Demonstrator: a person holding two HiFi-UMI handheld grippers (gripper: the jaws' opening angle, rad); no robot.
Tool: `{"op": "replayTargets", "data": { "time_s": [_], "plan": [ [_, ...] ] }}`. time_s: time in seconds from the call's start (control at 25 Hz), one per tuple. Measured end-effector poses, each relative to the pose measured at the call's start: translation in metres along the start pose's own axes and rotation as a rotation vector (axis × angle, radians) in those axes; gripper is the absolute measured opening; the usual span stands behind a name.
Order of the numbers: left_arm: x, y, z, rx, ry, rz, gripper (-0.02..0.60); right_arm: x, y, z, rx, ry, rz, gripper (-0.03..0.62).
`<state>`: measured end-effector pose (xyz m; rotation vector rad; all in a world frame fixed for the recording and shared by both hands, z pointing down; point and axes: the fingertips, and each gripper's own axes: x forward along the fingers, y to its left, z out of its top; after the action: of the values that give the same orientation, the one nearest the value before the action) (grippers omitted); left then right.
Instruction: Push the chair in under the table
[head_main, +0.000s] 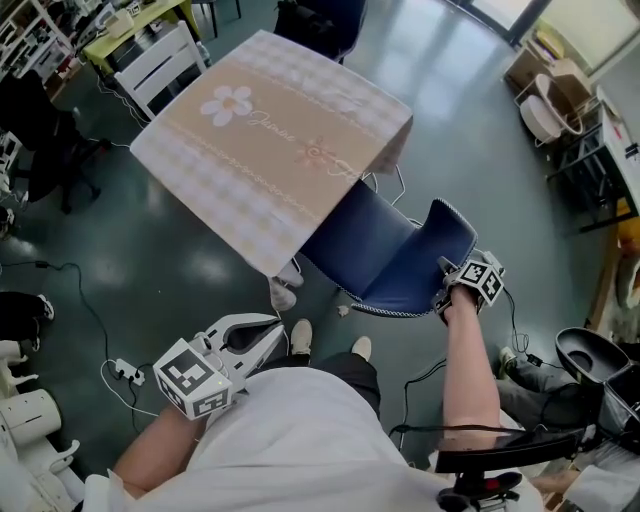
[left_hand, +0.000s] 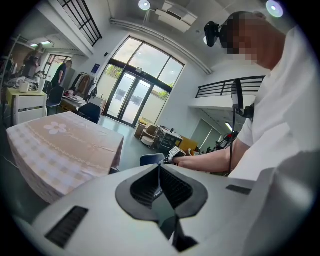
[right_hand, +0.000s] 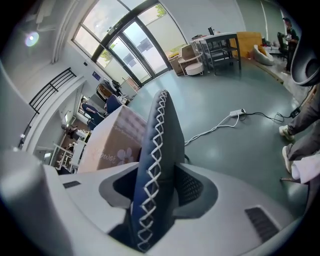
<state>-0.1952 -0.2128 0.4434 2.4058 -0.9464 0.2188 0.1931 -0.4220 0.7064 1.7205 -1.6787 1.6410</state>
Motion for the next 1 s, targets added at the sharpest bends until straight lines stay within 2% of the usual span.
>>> {"op": "replayTargets", "data": {
  "time_s": [0.16, 0.4, 0.52, 0.6, 0.72, 0.8, 0.92, 1.0],
  "plan": [
    [-0.001, 0.000, -0.002, 0.018, 0.000, -0.038, 0.012, -0.021, 0.001, 0.006, -0.049, -0.056, -0.019, 0.194],
    [0.013, -0.013, -0.002, 0.051, -0.003, -0.121, 0.012, -0.093, 0.022, 0.007, -0.226, -0.140, -0.036, 0.194],
    [0.024, -0.029, 0.002, 0.081, -0.008, -0.162, 0.012, -0.135, 0.040, -0.005, -0.336, -0.182, -0.016, 0.193],
    [0.030, -0.043, 0.004, 0.096, -0.016, -0.182, 0.012, -0.162, 0.056, -0.022, -0.425, -0.194, 0.020, 0.188],
    [0.036, -0.070, 0.000, 0.114, -0.020, -0.204, 0.012, -0.201, 0.079, -0.058, -0.562, -0.196, 0.101, 0.069],
    [0.041, -0.090, -0.006, 0.130, -0.014, -0.213, 0.012, -0.224, 0.089, -0.088, -0.640, -0.182, 0.172, 0.019],
    [0.051, -0.125, -0.016, 0.132, -0.001, -0.237, 0.011, -0.259, 0.097, -0.134, -0.749, -0.153, 0.276, 0.014],
    [0.055, -0.152, -0.025, 0.136, 0.006, -0.248, 0.011, -0.282, 0.094, -0.163, -0.834, -0.137, 0.308, 0.014]
  ]
}}
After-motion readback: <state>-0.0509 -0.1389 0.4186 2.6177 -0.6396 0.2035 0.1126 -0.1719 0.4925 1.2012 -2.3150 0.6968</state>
